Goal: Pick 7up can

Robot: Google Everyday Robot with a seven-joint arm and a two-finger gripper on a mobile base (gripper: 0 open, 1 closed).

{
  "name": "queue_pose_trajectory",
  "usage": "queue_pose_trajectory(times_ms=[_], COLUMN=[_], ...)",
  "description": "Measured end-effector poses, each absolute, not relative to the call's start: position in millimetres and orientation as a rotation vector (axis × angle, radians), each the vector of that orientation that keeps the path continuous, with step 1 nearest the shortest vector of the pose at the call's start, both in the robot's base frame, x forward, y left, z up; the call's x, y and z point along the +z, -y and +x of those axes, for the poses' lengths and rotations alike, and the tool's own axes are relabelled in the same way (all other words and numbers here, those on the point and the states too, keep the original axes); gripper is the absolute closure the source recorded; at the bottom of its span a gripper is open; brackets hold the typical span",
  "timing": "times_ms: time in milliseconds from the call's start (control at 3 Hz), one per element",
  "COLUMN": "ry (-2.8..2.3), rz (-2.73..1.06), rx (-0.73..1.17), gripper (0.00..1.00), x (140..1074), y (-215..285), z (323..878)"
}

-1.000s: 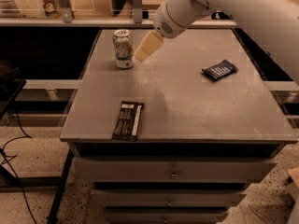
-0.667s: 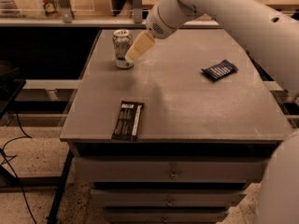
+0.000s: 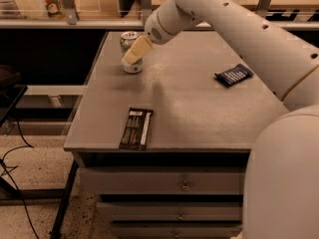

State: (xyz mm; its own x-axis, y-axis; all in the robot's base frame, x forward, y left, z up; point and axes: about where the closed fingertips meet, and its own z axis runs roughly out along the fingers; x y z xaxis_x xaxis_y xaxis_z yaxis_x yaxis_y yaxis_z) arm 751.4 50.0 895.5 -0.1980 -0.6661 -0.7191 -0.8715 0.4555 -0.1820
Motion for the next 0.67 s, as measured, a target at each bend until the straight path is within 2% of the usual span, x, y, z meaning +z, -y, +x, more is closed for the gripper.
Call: queue_pose_trajectory(times_ms=[333,667], ry=[-1.926,-1.918], rz=[-1.302,-1.313], rx=[0.406,0.453], gripper=[0.17,0.41], x=[887.3,882.0], y=[-72.0,-84.2], z=[756.2,759.9])
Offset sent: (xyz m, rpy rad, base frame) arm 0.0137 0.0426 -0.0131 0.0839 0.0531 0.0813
